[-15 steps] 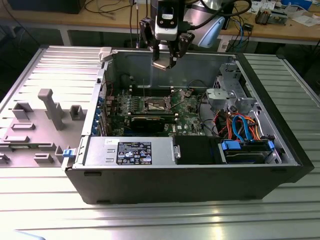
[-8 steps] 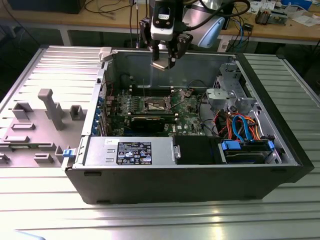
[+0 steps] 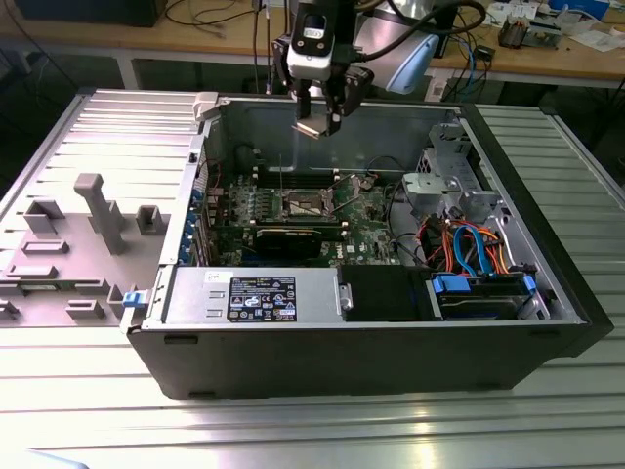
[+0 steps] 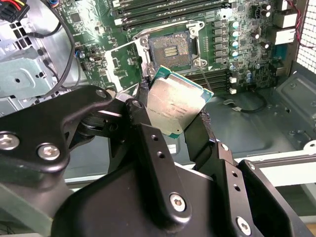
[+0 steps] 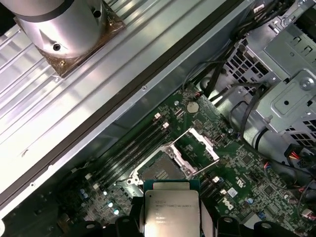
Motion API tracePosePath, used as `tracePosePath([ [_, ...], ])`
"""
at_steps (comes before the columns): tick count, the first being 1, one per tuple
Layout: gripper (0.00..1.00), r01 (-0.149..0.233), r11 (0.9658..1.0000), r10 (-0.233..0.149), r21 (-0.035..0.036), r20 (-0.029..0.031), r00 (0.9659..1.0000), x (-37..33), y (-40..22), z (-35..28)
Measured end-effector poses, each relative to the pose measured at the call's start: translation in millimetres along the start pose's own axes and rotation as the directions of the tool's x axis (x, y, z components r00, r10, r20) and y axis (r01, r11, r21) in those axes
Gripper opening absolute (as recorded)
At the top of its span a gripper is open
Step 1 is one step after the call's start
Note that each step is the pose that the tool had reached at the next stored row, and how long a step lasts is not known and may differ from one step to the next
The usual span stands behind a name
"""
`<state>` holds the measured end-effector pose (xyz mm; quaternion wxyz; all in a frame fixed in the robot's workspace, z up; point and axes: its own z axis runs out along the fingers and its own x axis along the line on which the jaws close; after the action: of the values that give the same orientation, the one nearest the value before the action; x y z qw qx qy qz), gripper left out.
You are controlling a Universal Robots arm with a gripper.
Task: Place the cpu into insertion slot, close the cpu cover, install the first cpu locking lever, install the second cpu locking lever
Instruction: 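Place the cpu into insertion slot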
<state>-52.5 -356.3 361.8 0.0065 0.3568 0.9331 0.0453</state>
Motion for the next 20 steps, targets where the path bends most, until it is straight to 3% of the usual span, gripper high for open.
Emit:
tracePosePath([
  [7, 0.54, -0.064, 0.9980, 0.064, -0.0014, 0.0057, 0.9979, 1.7, -1.7, 1.2],
  [12, 0.54, -0.089, 0.9960, 0.090, -0.0022, 0.0080, 0.9960, 2.3, -2.3, 1.9],
  [20, 0.54, -0.151, 0.9885, 0.151, -0.0040, 0.0133, 0.9884, 3.4, -3.4, 3.2],
])
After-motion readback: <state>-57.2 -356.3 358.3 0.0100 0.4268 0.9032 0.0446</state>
